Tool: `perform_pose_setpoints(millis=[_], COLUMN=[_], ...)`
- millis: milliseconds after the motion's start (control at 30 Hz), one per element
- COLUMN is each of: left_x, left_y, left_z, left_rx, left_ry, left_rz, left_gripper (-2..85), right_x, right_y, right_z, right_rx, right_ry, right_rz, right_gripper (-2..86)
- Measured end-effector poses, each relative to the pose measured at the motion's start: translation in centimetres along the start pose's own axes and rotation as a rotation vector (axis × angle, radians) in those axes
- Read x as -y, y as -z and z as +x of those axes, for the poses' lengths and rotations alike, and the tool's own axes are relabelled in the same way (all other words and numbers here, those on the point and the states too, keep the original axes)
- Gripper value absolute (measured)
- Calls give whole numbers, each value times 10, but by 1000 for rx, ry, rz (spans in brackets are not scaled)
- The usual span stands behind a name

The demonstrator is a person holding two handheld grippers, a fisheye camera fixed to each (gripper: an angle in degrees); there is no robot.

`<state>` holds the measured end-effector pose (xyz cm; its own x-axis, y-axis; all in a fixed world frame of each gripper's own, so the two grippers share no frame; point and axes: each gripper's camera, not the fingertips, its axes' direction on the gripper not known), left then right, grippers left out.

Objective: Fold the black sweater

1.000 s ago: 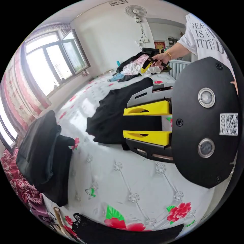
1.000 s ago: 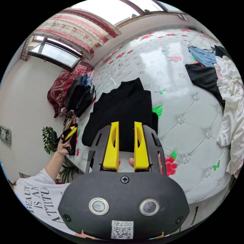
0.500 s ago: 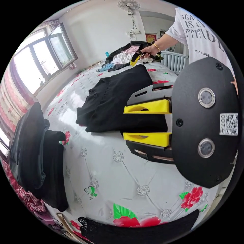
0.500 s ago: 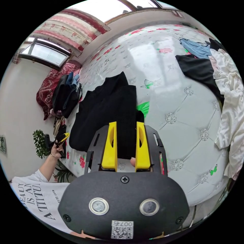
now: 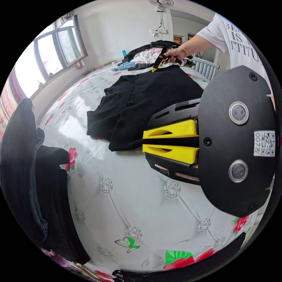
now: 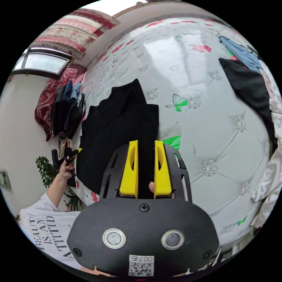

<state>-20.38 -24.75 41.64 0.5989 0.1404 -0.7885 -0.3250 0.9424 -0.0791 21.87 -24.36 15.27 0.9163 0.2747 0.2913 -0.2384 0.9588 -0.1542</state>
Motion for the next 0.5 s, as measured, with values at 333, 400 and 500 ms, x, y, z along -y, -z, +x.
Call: perform_pose_setpoints(millis=[333, 400, 500], left_x=[7, 25, 52], left_y=[67, 66, 29], left_z=[49, 58, 52], left_rx=[-103, -57, 24], left_ry=[-165, -180, -91], left_rz=[280, 325, 256], left_gripper=[-1, 3, 29], right_x=[3, 25, 57], right_y=[93, 97, 68], right_z=[-49, -53, -29], right_rx=[3, -50, -26], right_ry=[281, 269, 113], right_rz=[309, 360, 308], right_gripper=[7, 11, 24])
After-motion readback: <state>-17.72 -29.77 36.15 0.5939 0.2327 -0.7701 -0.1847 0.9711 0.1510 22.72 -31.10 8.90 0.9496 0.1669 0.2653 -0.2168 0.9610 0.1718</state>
